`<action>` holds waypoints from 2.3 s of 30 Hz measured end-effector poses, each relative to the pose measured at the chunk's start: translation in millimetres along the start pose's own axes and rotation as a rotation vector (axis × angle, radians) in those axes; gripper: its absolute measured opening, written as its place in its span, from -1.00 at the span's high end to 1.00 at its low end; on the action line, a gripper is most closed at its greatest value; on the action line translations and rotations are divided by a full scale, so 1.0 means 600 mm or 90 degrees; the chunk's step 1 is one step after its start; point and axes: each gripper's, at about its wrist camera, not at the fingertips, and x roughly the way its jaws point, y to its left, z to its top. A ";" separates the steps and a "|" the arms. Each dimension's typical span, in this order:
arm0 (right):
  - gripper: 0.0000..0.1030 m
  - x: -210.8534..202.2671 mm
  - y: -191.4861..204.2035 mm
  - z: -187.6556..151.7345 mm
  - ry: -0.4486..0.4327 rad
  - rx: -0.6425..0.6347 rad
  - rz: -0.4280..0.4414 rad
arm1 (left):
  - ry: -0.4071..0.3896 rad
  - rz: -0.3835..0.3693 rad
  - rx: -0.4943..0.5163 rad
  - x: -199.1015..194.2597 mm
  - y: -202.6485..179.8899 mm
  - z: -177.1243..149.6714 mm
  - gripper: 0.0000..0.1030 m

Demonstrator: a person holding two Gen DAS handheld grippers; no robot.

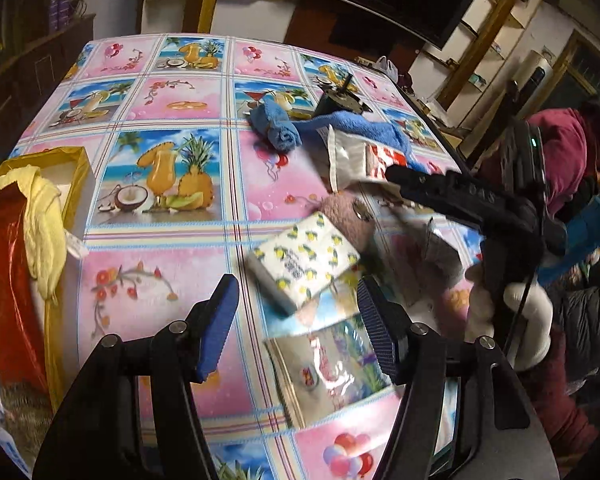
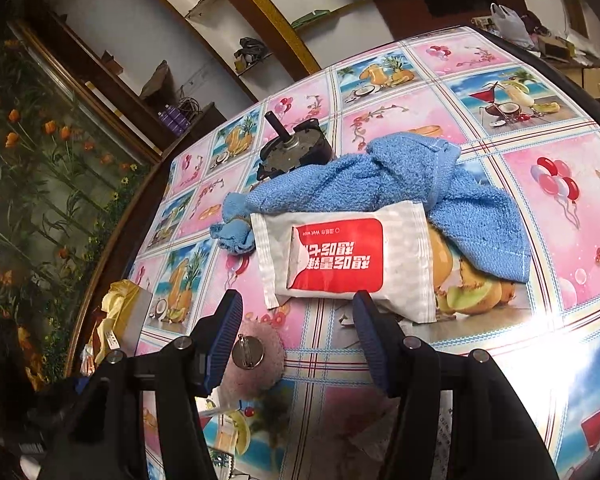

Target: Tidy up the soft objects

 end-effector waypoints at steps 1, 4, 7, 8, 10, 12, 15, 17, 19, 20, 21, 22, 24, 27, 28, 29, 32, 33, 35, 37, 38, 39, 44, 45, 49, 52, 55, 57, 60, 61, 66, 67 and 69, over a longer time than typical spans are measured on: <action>-0.11 0.001 0.000 -0.001 0.003 -0.001 0.000 | 0.002 0.002 0.024 0.003 -0.009 -0.016 -0.20; -0.11 0.008 0.003 -0.008 0.013 -0.004 -0.006 | 0.007 0.005 0.087 0.017 -0.037 -0.055 -0.20; -0.11 0.012 0.009 -0.012 0.018 -0.018 -0.010 | 0.020 -0.004 0.095 0.035 -0.045 -0.067 -0.20; -0.11 0.013 0.011 -0.013 0.018 -0.024 -0.011 | 0.036 -0.020 0.088 0.047 -0.047 -0.071 -0.20; -0.11 0.014 0.014 -0.015 0.019 -0.031 -0.013 | 0.043 -0.003 0.095 0.060 -0.058 -0.074 -0.31; -0.11 0.016 0.013 -0.015 0.024 -0.030 -0.012 | 0.052 0.020 0.130 0.076 -0.080 -0.078 -0.55; -0.11 0.017 0.009 -0.015 0.029 -0.023 -0.009 | 0.060 0.059 0.212 0.093 -0.120 -0.093 -0.74; -0.11 0.017 0.008 -0.016 0.029 -0.019 -0.006 | 0.070 0.065 0.243 0.101 -0.139 -0.096 -0.81; -0.11 0.017 0.010 -0.016 0.028 -0.021 -0.006 | 0.070 0.069 0.231 0.105 -0.142 -0.091 -0.82; -0.11 0.016 0.011 -0.017 0.028 -0.022 -0.006 | 0.068 0.073 0.222 0.106 -0.141 -0.087 -0.80; -0.11 0.015 0.011 -0.017 0.027 -0.022 -0.006 | 0.059 0.081 0.202 0.104 -0.136 -0.082 -0.68; -0.11 0.015 0.011 -0.017 0.026 -0.022 -0.006 | 0.052 0.083 0.190 0.100 -0.131 -0.080 -0.60; -0.11 0.013 0.011 -0.017 0.022 -0.021 -0.008 | 0.038 0.067 0.147 0.086 -0.116 -0.075 -0.22; -0.11 0.013 0.008 -0.015 0.024 -0.019 -0.010 | 0.019 0.039 0.098 0.061 -0.094 -0.067 0.21; -0.11 0.014 0.009 -0.015 0.026 -0.020 -0.009 | 0.008 0.044 0.093 0.050 -0.089 -0.063 0.21; -0.11 0.014 0.009 -0.015 0.027 -0.022 -0.009 | -0.001 0.045 0.086 0.041 -0.083 -0.061 0.22; -0.11 0.014 0.012 -0.015 0.027 -0.029 -0.004 | -0.011 0.014 0.049 0.030 -0.060 -0.062 0.32; -0.11 0.015 0.014 -0.017 0.028 -0.033 0.000 | -0.015 -0.001 0.039 0.025 -0.054 -0.067 0.37; -0.11 0.018 0.022 -0.022 0.034 -0.046 0.003 | -0.025 -0.021 0.018 0.015 -0.044 -0.077 0.44; -0.11 0.024 0.033 -0.026 0.047 -0.062 0.021 | -0.035 -0.036 -0.004 0.002 -0.031 -0.089 0.50; -0.11 0.025 0.038 -0.028 0.049 -0.067 0.023 | -0.036 -0.044 -0.014 -0.004 -0.024 -0.093 0.50; -0.11 0.026 0.044 -0.030 0.049 -0.074 0.010 | -0.036 -0.050 -0.022 -0.007 -0.018 -0.095 0.52; -0.09 0.047 0.096 -0.039 0.071 -0.155 -0.055 | -0.043 -0.087 -0.031 -0.026 -0.013 -0.104 0.60; 0.09 0.059 0.101 -0.042 0.089 -0.163 -0.068 | -0.044 -0.093 -0.030 -0.029 -0.014 -0.105 0.62; 0.45 0.063 0.110 -0.049 0.101 -0.172 -0.091 | -0.071 -0.110 -0.035 -0.060 -0.002 -0.107 0.69; 0.46 0.031 0.110 -0.044 0.069 -0.162 -0.095 | -0.097 -0.124 -0.066 -0.087 0.027 -0.106 0.72; 0.46 -0.007 0.119 -0.041 0.039 -0.163 -0.090 | -0.125 -0.139 -0.096 -0.118 0.056 -0.109 0.72; 0.45 -0.026 0.134 -0.044 0.028 -0.170 -0.080 | -0.148 -0.141 -0.110 -0.145 0.075 -0.112 0.72; 0.45 -0.033 0.164 -0.053 0.032 -0.200 -0.066 | -0.162 -0.124 -0.123 -0.170 0.097 -0.116 0.72; 0.45 -0.032 0.175 -0.057 0.037 -0.209 -0.059 | -0.145 -0.129 -0.121 -0.165 0.098 -0.118 0.71; 0.45 -0.030 0.210 -0.095 0.063 -0.237 -0.018 | -0.062 -0.146 -0.024 -0.118 0.054 -0.140 0.21; 0.45 -0.035 0.211 -0.104 0.067 -0.237 -0.008 | -0.058 -0.134 0.025 -0.111 0.035 -0.139 0.14; 0.45 -0.050 0.207 -0.119 0.072 -0.237 0.004 | -0.063 -0.102 0.127 -0.106 -0.001 -0.135 0.00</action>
